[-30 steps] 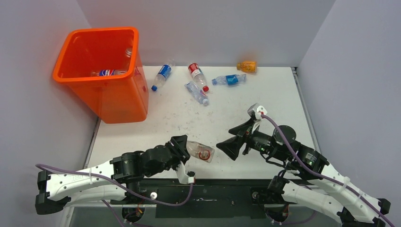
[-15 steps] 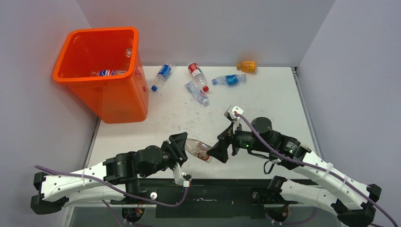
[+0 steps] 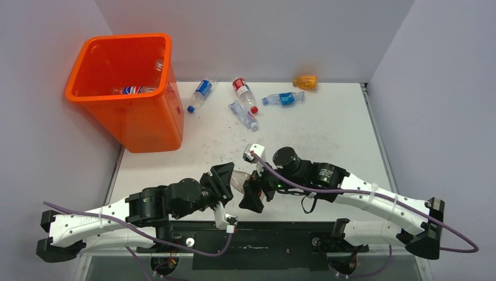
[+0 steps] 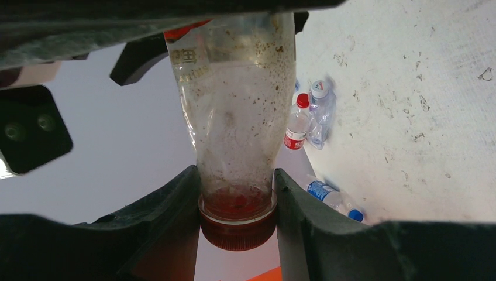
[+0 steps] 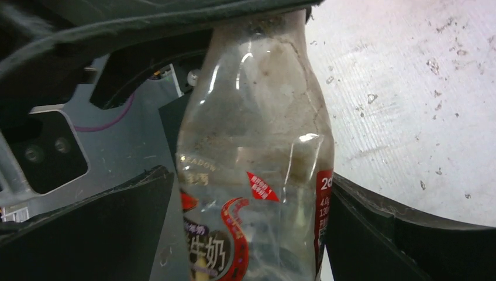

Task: Put the plastic bottles in the bin
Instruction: Place the plastic bottle in the trash bin.

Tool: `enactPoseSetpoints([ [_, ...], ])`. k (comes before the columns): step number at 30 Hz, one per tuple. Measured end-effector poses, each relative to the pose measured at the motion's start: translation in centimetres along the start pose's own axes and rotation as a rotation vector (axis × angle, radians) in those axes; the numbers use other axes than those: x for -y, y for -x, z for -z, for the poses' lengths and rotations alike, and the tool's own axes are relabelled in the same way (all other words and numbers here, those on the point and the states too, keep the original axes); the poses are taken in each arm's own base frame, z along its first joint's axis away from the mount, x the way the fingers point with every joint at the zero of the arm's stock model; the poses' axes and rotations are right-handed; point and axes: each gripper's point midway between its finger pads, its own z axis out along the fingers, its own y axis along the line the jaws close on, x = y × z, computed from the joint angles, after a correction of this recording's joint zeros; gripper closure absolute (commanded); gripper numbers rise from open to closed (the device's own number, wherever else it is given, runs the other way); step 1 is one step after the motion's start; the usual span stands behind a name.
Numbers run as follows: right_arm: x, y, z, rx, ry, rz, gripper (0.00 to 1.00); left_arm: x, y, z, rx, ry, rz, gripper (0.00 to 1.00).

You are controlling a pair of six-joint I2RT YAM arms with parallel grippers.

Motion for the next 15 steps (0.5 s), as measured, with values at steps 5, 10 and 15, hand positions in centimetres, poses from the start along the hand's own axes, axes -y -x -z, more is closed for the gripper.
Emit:
enactPoseSetpoints([
  [5, 0.9, -0.8, -0.7, -0.033, -0.052, 0.001, 0.37, 0.2, 0.1, 0.0, 0.002, -0.01, -0.01, 1.0],
  [10, 1.3, -0.4, -0.5, -0.013, -0.081, 0.014, 0.67, 0.2, -0.1, 0.0, -0.007, -0.012, -0.008, 0.76],
  [15, 1.3, -0.1, 0.0, 0.004, -0.093, 0.034, 0.75, 0.0, 0.0, 0.0, -0.004, -0.001, 0.02, 0.04],
])
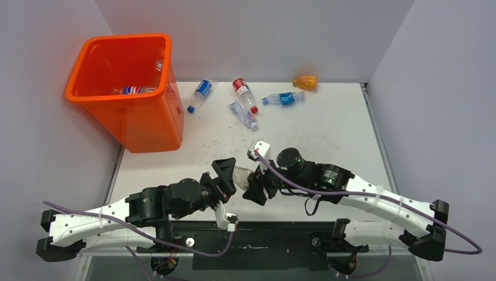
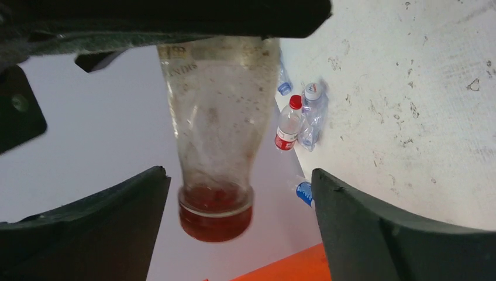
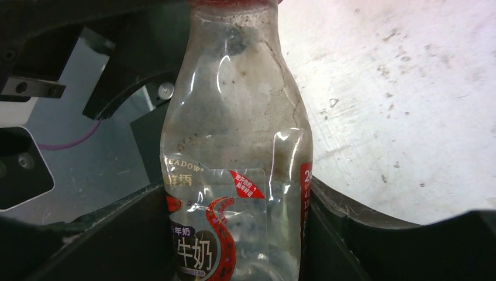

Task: Put the plastic bottles in the bin
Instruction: Place the plastic bottle in the trash bin.

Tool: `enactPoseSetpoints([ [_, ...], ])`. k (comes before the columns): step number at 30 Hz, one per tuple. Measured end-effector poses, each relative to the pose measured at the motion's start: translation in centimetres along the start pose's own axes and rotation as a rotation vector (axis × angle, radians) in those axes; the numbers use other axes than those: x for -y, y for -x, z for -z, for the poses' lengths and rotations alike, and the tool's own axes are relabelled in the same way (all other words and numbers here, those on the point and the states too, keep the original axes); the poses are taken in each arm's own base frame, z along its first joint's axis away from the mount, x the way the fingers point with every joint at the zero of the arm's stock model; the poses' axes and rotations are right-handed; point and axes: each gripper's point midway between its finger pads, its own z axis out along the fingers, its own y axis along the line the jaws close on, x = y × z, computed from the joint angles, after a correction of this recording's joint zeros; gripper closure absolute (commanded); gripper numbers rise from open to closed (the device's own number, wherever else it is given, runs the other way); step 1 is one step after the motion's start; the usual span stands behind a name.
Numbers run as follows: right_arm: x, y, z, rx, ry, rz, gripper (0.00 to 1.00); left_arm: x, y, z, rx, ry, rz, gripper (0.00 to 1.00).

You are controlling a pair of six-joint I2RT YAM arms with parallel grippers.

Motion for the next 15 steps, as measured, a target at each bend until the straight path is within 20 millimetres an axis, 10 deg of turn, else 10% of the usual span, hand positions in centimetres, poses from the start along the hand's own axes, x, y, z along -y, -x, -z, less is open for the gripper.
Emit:
enactPoseSetpoints([
  [7, 1.1, 2.0, 3.7, 0.225, -0.086, 0.029, 0.81, -2.8, -0.3, 1.5, 0.026, 0.186, 0.371, 0.04],
  [15, 1.7, 3.6, 6.4, 0.638, -0.072, 0.013, 0.83, -8.8, 1.2, 4.1, 0.325, 0.489, 1.366, 0.04],
])
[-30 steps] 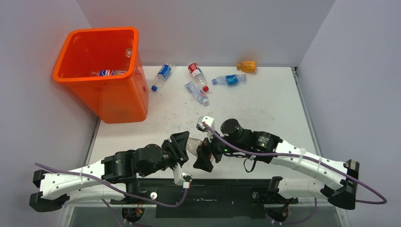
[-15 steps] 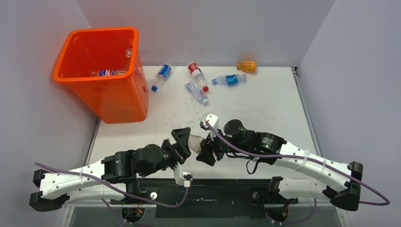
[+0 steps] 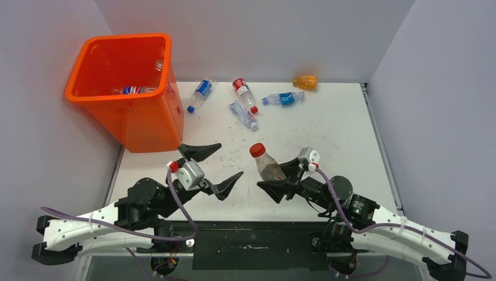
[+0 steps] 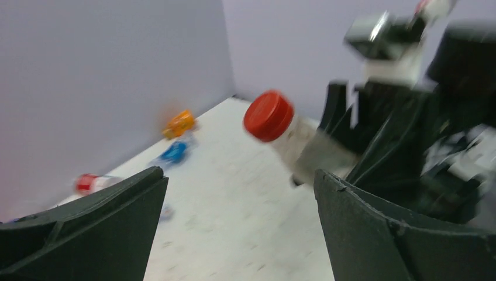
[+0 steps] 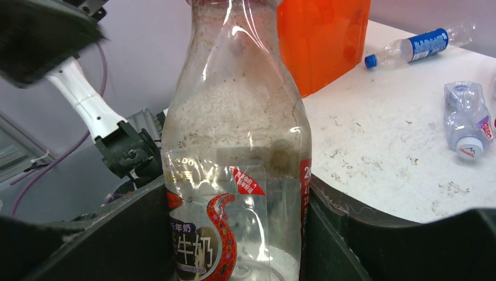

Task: Put the plastic bottles in the bin
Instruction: Place the plastic bottle in the trash bin.

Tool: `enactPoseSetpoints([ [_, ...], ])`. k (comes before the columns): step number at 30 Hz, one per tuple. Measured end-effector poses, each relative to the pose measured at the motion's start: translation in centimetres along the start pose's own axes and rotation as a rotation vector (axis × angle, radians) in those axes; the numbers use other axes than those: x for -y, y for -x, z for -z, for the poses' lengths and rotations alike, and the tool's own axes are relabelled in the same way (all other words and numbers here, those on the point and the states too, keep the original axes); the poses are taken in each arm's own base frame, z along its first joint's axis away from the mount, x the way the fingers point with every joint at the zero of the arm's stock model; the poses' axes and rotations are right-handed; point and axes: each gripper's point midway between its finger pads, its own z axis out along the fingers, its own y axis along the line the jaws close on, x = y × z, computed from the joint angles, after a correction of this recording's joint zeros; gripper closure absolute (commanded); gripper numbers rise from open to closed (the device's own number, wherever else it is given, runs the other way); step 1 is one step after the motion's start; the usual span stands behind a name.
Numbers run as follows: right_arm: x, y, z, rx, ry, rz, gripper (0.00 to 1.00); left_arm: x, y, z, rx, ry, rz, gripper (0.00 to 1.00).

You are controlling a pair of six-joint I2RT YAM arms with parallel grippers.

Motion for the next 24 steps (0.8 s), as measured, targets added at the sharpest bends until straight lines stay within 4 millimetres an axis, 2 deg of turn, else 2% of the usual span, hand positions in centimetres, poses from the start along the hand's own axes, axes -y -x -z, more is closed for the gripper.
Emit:
enactPoseSetpoints([
  [2, 0.4, -0.8, -0.5, 0.023, -0.009, -0.008, 0.83, 0.9, 1.0, -0.6, 0.096, 0.014, 0.221, 0.04],
  [4, 0.9, -1.6, -0.8, 0.039, -0.019, -0.013, 0.83, 1.8, 0.6, -1.1, 0.151, 0.016, 0.39, 0.04],
  [6, 1.3, -2.4, -1.1, 0.048, -0.031, -0.016, 0.83, 2.4, -0.2, -1.9, 0.151, 0.023, 0.507, 0.04],
  [9, 1.7, -2.3, -1.1, 0.084, -0.047, -0.023, 0.83, 1.9, -0.6, -3.8, 0.127, 0.061, 0.644, 0.02],
  [11, 1.6, -1.5, -1.2, 0.121, -0.048, -0.025, 0.83, 0.9, -0.2, -5.0, 0.12, 0.085, 0.719, 0.0],
  [16, 1.3, -0.5, -1.4, 0.162, -0.039, -0.027, 0.83, -0.7, 0.9, -6.8, 0.138, 0.093, 0.874, 0.2],
  [17, 1.2, -0.5, -1.5, 0.163, -0.038, -0.027, 0.83, -0.5, 0.9, -7.0, 0.134, 0.084, 0.896, 0.24],
  [19, 1.2, -0.7, -1.6, 0.156, -0.041, -0.023, 0.83, 0.3, 0.3, -7.6, 0.107, 0.051, 0.935, 0.26],
  [22, 1.2, -1.1, -1.8, 0.143, -0.042, -0.018, 0.83, 1.6, -0.6, -8.5, 0.052, -0.002, 0.959, 0.21],
  [24, 1.1, -1.1, -1.8, 0.142, -0.042, -0.015, 0.83, 2.5, -0.8, -9.1, 0.014, -0.033, 0.971, 0.22],
])
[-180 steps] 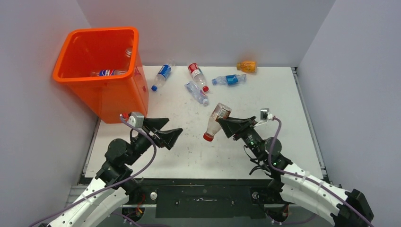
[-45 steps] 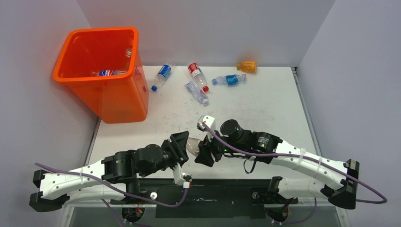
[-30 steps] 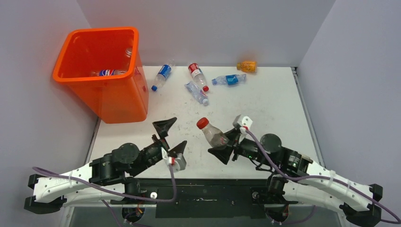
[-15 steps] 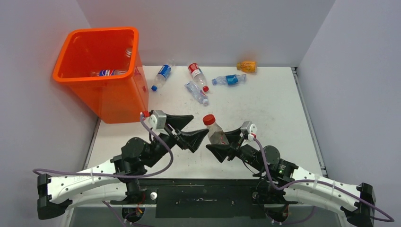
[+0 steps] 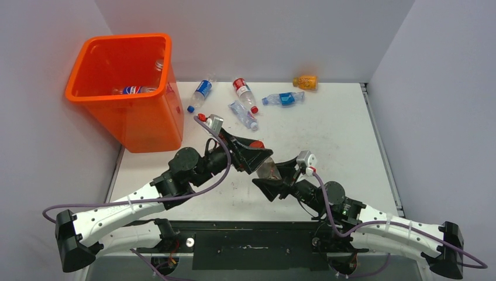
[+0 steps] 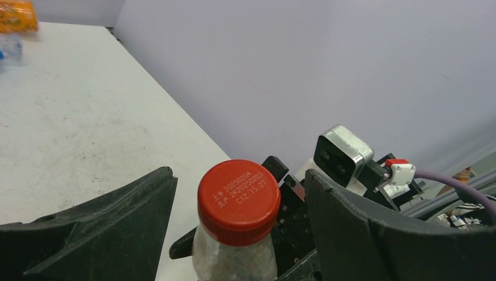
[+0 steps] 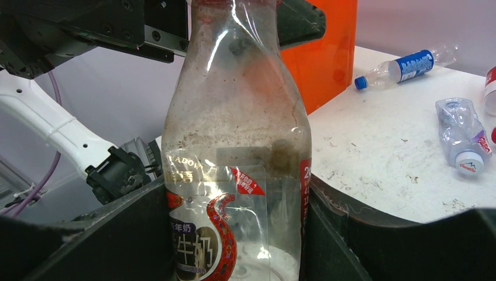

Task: Put the plastic bottles in the bin
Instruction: Place the plastic bottle in the trash bin.

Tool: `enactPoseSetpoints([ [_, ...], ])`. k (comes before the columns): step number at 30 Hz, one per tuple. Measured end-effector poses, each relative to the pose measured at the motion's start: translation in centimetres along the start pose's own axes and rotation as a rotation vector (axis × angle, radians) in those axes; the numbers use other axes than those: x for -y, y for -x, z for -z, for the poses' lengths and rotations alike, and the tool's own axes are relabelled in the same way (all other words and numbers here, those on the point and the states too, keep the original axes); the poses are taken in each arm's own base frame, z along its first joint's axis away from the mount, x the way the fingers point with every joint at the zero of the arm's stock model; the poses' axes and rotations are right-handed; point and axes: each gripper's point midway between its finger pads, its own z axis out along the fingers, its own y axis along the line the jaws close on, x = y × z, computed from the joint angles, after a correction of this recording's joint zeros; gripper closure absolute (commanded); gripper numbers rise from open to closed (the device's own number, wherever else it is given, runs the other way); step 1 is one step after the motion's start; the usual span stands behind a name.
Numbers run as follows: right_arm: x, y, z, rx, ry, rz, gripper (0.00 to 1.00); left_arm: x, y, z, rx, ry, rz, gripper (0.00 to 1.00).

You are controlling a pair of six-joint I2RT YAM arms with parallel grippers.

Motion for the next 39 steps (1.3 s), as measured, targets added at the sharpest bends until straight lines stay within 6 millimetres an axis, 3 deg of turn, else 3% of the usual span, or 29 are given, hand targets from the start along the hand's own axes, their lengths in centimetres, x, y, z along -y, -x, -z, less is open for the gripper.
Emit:
enactPoseSetpoints([
  [2, -0.1, 0.1, 0.0, 0.003, -0.001, 0.001, 0.83, 0.4, -0.4, -0.4, -0.025, -0.015, 0.01, 0.35],
  [5, -0.1, 0.1, 0.0, 0.003, -0.003, 0.003, 0.8, 1.0, -0.7, -0.4, -0.047, -0.039, 0.027, 0.76],
  [6, -0.3, 0.1, 0.0, 0.003, 0.003, 0.004, 0.72, 1.0, -0.7, -0.4, -0.049, -0.038, 0.027, 0.86],
  [7, -0.2, 0.2, 0.0, 0.006, -0.004, 0.005, 0.59, 0.8, -0.7, -0.3, -0.052, -0.034, 0.02, 0.94],
  [8, -0.1, 0.2, 0.0, 0.004, -0.009, 0.005, 0.37, 0.8, -0.8, -0.3, -0.055, -0.035, 0.014, 0.99],
  [9, -0.1, 0.1, -0.1, -0.001, -0.01, 0.005, 0.08, 0.7, -0.8, -0.3, -0.055, -0.032, 0.009, 1.0],
  [13, -0.3, 0.3, -0.1, -0.023, -0.023, -0.004, 0.1, 0.3, -0.6, 0.0, -0.07, -0.004, -0.039, 1.0],
  [15, -0.4, 0.9, -0.1, -0.033, -0.036, -0.011, 0.1, 0.2, 0.6, 0.2, -0.063, 0.036, -0.105, 1.0],
  [17, -0.5, 1.8, 0.0, -0.04, -0.047, -0.022, 0.1, 0.5, 3.2, 0.6, -0.029, 0.082, -0.198, 1.0],
  [20, -0.3, 3.8, 0.7, -0.025, -0.081, -0.033, 0.1, 2.1, 9.9, 1.7, 0.088, 0.156, -0.379, 1.0],
  [24, 0.9, 5.4, 2.2, 0.007, -0.151, -0.05, 0.1, 3.8, 22.8, 5.0, 0.325, 0.362, -0.652, 1.0],
  [27, 1.8, 5.5, 2.8, 0.015, -0.201, -0.061, 0.1, 2.7, 29.6, 8.3, 0.463, 0.571, -0.776, 1.0],
  [29, 2.3, 5.0, 2.9, 0.004, -0.232, -0.066, 0.1, 1.5, 32.0, 9.8, 0.499, 0.685, -0.814, 1.0],
  [32, 3.1, 4.0, 2.8, -0.022, -0.274, -0.068, 0.1, -1.3, 35.3, 9.9, 0.536, 0.832, -0.829, 1.0],
  [35, 3.6, 2.9, 2.4, -0.053, -0.31, -0.071, 0.1, -5.8, 37.5, 9.1, 0.551, 0.958, -0.792, 1.0],
  [39, 4.5, 1.2, 2.3, -0.101, -0.373, -0.096, 0.1, -13.2, 38.4, 8.2, 0.533, 1.119, -0.758, 1.0],
])
